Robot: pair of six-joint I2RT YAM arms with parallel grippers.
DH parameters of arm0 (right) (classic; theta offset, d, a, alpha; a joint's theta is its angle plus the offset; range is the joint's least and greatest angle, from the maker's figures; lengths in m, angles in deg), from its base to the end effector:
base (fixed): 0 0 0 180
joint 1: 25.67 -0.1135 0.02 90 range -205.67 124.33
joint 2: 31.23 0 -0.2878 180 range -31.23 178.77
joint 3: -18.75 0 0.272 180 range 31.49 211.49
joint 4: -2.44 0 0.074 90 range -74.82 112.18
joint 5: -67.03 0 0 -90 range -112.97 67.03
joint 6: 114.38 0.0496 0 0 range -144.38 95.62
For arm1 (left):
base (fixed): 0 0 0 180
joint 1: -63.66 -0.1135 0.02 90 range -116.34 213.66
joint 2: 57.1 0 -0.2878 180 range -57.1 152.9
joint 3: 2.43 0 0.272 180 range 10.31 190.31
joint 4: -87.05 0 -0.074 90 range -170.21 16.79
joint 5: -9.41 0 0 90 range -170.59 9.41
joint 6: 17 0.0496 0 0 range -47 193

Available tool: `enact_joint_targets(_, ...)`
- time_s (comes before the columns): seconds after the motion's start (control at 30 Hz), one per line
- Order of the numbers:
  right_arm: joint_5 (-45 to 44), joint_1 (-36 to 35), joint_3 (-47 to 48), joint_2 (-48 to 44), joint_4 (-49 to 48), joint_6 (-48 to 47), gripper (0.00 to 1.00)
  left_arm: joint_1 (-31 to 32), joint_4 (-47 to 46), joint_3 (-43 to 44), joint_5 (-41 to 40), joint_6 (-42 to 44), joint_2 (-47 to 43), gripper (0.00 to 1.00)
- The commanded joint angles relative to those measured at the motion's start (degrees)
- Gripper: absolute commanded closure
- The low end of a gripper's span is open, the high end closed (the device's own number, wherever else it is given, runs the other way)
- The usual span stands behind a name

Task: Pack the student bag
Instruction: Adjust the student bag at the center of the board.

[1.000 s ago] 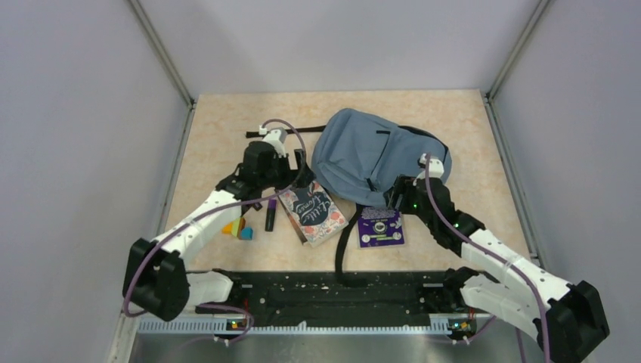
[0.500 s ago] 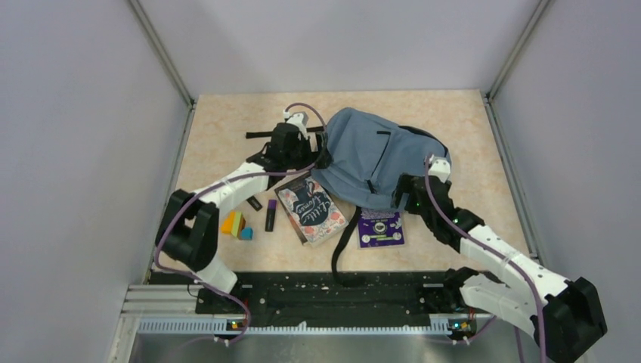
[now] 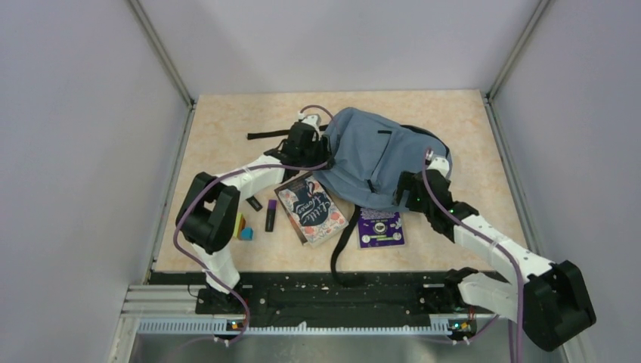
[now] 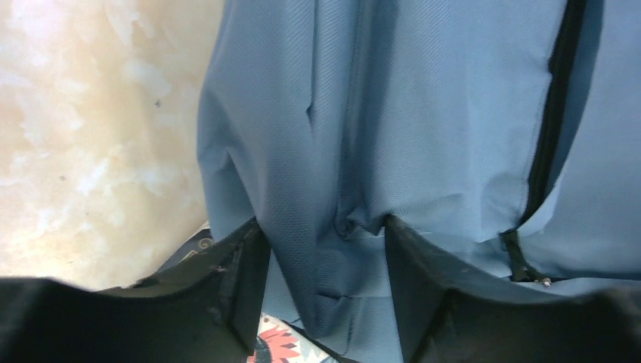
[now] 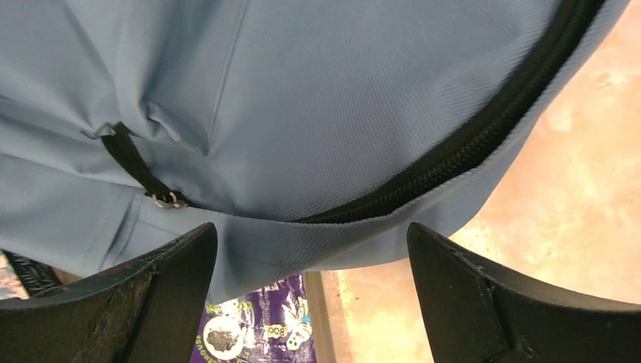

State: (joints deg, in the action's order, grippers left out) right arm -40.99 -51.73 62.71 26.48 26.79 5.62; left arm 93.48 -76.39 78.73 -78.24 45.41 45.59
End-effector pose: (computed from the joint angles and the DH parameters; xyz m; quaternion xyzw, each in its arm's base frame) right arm 0.2096 0.0854 0.2174 0.0990 0.8852 0.0788 0.4477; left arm 0.3751 -0.2173 0.2182 0.0265 0.8986 -0.2263 0.3749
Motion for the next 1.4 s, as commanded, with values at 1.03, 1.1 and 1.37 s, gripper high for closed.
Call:
enact_joint_targets(1.03, 8.0, -6.98, -1.65, -9.54, -2.72, -2.99, 0.79, -0.14, 7.62, -19.83, 2.03, 4.41, -43.2, 1.0)
enact_joint_targets(1.1, 4.91, -6.98, -0.68, -9.92, -1.0, -3.01, 0.51, -0.14, 9.06, -22.63, 0.55, 5.14, -46.38, 1.0)
enact_joint_targets(1.37, -6.05, -6.97, 6.22, -8.58, 3.86, -3.82, 0.21, -0.12, 15.45, -25.32, -3.82, 7.77, -52.53, 1.0)
